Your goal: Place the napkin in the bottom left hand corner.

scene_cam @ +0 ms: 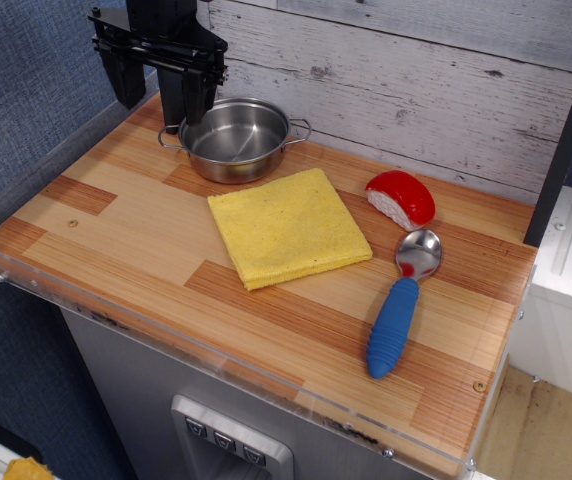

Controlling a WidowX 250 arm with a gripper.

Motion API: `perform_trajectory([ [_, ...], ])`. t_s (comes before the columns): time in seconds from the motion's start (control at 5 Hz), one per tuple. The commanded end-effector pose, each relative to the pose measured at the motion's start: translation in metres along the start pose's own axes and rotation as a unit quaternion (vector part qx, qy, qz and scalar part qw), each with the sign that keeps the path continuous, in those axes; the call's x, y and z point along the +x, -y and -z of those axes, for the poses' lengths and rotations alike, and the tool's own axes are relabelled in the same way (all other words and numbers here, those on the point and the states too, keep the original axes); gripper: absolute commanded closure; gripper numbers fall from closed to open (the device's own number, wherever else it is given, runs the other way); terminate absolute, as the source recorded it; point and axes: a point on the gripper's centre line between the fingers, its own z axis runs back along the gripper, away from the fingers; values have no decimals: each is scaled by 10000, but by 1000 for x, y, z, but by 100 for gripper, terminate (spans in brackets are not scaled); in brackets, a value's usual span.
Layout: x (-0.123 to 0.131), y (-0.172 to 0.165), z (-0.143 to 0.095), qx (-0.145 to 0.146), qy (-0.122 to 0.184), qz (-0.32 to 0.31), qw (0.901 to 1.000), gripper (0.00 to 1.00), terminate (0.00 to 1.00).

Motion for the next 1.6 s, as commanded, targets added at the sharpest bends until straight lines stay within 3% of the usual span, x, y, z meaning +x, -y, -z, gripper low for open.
perform_trajectory([
  [0.0, 0, 0, 0, 0, 0, 0, 10000, 0, 0],
  [0.4, -1, 40, -1, -131, 74, 1135, 9934, 0, 0],
  [0.6, 1, 67, 10, -368, 48, 1823, 9825, 0, 0],
  [1.0, -8, 104, 40, -622, 233, 3619, 9298, 0, 0],
  [1.2, -16, 114, 54, -848, 106, 3910, 9164, 0, 0],
  [1.4, -25, 122, 67, -919, 69, 3846, 9185, 0, 0],
])
